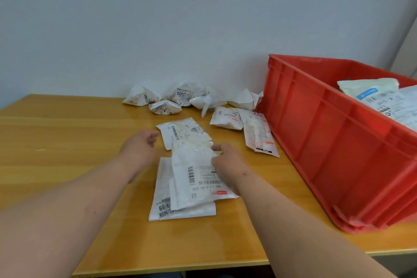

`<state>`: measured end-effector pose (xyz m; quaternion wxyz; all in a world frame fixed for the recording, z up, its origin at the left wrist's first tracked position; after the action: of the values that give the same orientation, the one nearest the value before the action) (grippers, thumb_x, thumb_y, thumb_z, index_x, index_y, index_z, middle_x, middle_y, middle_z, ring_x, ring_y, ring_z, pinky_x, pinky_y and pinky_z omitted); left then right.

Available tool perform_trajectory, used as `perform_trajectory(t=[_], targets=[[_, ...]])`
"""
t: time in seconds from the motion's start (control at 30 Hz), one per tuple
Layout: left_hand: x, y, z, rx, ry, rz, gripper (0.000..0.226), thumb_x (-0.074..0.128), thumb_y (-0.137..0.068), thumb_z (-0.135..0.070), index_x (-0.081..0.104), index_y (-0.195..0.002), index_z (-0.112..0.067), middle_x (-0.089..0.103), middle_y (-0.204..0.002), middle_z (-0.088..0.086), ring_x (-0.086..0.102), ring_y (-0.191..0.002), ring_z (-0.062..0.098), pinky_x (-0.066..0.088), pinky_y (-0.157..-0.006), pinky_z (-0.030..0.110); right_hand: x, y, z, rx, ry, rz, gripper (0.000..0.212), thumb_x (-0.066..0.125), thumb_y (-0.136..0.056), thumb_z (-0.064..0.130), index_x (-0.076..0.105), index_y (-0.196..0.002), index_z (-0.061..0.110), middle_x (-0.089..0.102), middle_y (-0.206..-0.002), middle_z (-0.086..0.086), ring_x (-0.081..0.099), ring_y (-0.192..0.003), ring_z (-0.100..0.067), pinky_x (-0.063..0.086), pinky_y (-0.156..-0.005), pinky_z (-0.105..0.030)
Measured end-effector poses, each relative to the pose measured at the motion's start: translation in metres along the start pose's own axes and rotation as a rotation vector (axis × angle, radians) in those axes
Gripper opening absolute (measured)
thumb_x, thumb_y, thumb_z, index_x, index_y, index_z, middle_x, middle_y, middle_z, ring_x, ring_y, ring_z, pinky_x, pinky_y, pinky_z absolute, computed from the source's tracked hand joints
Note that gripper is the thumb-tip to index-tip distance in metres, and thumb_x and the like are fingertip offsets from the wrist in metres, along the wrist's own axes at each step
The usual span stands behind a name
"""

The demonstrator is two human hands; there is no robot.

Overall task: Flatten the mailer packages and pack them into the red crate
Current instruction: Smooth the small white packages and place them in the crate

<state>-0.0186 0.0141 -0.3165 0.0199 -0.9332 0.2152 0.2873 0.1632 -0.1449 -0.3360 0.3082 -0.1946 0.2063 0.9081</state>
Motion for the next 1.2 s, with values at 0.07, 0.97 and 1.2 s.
perform_trajectory(t=[0.07,0.97,1.2], targets=[[-0.014,0.0,0.011,-0.072,-0.05,-0.073,0.048,0.042,-0.094,0.004,0.05,-0.137,-0.017,0.054,-0.131,0.009,0.055,-0.111,0.029,0.05,-0.095,0.043,0.01,0.002,0.0,0.011,0.023,0.034,0.049,0.04,-0.095,0.005,0.046,-0.139,0.026,0.059,-0.121,-0.007,0.059,-0.079,-0.017,0.049,-0.06,-0.029],[0.05,0.017,0.02,-0.249,0.136,0.274,0.021,0.057,-0.095,-0.006,0.055,-0.114,-0.015,0.069,-0.103,0.014,0.066,-0.087,0.026,0.054,-0.067,0.035,0.021,0.0,0.016,-0.015,0.312,0.052,0.051,0.05,-0.094,0.014,0.037,-0.143,0.016,0.053,-0.128,-0.005,0.055,-0.095,-0.019,0.044,-0.062,-0.024],[0.073,-0.004,-0.005,-0.159,0.093,0.324,0.032,0.066,-0.09,-0.014,0.052,-0.119,-0.019,0.07,-0.101,0.011,0.07,-0.093,0.031,0.06,-0.078,0.042,-0.009,-0.026,0.007,0.061,0.388,-0.072,0.054,0.05,-0.088,0.024,0.039,-0.141,0.02,0.045,-0.132,-0.003,0.054,-0.108,-0.023,0.052,-0.082,-0.033]])
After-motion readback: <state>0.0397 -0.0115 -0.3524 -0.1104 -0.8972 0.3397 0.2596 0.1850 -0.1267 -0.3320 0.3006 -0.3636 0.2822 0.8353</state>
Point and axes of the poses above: each hand's wrist, its own y-axis away from the middle knuckle, its own x-axis out of the palm, z = x × y, the point moved 10 cm from there along -y, towards the middle knuckle
